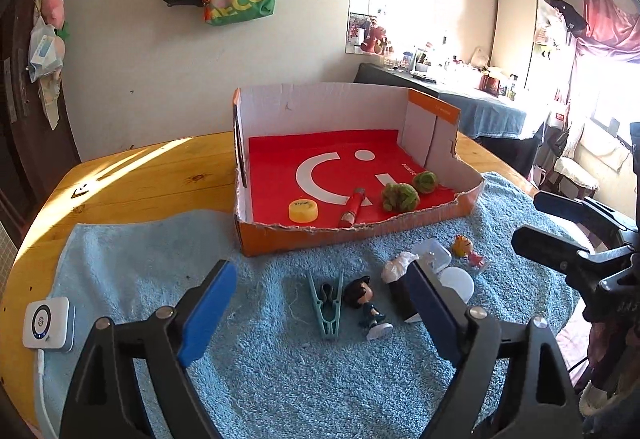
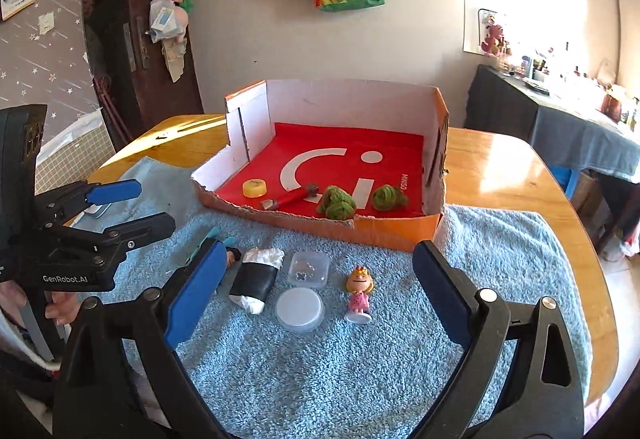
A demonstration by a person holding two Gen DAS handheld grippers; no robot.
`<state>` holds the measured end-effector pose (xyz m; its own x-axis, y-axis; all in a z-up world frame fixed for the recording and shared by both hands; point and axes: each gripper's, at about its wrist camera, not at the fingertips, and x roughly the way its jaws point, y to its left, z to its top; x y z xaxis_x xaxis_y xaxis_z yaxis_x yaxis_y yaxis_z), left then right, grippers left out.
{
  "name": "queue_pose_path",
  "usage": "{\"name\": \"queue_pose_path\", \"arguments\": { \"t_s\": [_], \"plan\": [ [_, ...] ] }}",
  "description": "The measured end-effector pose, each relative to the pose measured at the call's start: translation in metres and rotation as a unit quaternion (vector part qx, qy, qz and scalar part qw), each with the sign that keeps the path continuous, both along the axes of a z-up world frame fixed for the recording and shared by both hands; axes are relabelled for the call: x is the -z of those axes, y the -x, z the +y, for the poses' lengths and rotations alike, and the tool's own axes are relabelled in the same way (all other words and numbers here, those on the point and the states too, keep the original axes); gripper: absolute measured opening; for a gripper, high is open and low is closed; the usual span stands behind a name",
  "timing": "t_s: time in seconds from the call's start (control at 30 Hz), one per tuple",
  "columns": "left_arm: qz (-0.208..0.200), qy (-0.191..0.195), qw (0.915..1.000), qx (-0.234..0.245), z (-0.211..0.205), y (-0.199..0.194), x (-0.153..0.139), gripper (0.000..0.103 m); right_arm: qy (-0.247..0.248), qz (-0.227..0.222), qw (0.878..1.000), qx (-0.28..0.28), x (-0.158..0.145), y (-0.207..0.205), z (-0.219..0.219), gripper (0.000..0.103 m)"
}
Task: Organize objects
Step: 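Withdraw both tools from the box back over the towel, then move the left tool to the green clothespin while the right tool approaches the pink-dress figurine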
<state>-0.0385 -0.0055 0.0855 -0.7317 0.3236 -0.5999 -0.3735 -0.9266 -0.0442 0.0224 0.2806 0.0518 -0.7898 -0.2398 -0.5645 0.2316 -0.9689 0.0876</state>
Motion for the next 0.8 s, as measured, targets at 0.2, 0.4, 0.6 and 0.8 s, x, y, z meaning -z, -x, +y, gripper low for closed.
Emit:
{"name": "queue_pose_path", "arguments": {
  "t_s": [0.2,0.4,0.6,0.8],
  "plan": [
    [-0.006,-0.008,0.9999,-0.008,-0.002,-0.008,0.014,0.093,0.010,0.007,1.000,0.019,0.018,-0.009,0.006,0.095],
    [-0.022,-0.015,0.9995,-0.016,-0.003,-0.011,0.029,0.093,0.007,-0.001,1.000,0.029,0.034,-0.012,0.005,0.095],
    [-0.036,-0.013,0.9990,-0.023,0.000,-0.014,0.042,0.093,0.011,-0.008,0.999,0.036,0.047,-0.015,0.006,0.095],
    [-0.053,-0.019,0.9982,-0.022,-0.001,-0.012,0.050,0.093,0.014,-0.021,0.999,0.037,0.058,-0.014,0.006,0.096]
  ]
}}
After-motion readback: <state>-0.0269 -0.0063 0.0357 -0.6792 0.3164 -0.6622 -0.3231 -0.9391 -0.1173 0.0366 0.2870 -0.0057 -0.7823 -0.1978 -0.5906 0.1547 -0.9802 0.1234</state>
